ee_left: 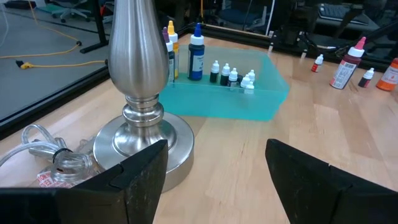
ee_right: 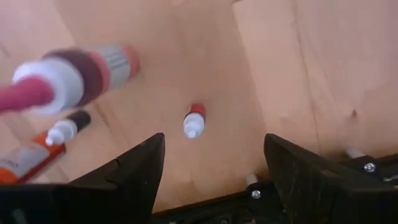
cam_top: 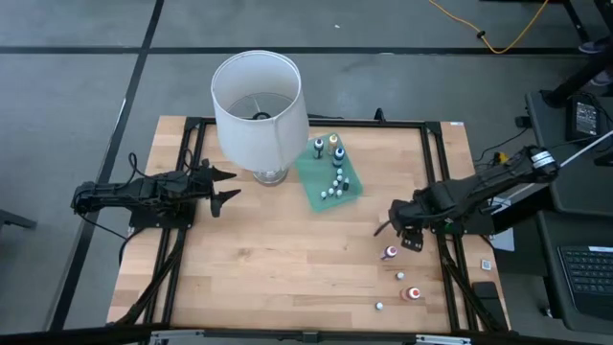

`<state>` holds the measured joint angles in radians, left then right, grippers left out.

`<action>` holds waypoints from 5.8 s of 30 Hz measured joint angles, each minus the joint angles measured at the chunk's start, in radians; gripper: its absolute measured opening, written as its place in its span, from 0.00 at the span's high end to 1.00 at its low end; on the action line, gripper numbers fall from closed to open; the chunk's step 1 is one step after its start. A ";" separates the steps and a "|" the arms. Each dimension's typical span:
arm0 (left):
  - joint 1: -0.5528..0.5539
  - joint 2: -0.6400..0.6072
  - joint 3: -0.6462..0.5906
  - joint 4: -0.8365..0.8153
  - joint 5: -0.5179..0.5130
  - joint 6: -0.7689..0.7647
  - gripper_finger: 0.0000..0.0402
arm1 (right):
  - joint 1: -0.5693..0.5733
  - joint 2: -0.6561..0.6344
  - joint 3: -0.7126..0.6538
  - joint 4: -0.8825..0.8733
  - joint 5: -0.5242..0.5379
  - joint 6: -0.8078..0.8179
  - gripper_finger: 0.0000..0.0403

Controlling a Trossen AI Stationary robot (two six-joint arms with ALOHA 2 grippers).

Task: Pick & Place food coloring
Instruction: Put the small orange food coloring bottle into the green bin, then put the small red food coloring bottle into the green bin

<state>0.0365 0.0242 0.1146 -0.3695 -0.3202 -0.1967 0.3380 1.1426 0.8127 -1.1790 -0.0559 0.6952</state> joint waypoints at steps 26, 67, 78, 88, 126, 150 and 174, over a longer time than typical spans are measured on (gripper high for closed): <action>0.000 0.000 0.000 0.000 0.000 0.000 0.34 | 0.125 0.003 -0.256 0.311 0.036 0.169 0.32; 0.000 0.000 0.000 0.000 0.000 0.000 0.34 | 0.059 0.011 -0.042 0.086 0.083 0.073 0.84; 0.000 0.000 0.000 0.000 0.000 0.000 0.34 | -0.168 0.218 0.298 0.040 0.248 -0.395 0.84; 0.000 0.000 0.000 0.000 0.000 0.000 0.33 | -0.372 0.395 0.407 0.211 0.250 -0.715 0.84; 0.000 0.000 0.000 0.000 0.000 0.000 0.34 | -0.494 0.715 0.408 0.324 0.166 -0.936 0.74; 0.000 0.000 0.000 0.000 0.000 0.000 0.33 | -0.500 0.517 0.469 0.183 0.184 -0.602 0.32; 0.000 0.000 0.000 0.000 0.000 0.000 0.33 | -0.088 0.170 0.468 -0.168 0.059 0.463 0.14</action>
<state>0.0366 0.0242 0.1146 -0.3698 -0.3202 -0.1967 0.2502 1.3122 1.2808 -1.3473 0.0026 1.1580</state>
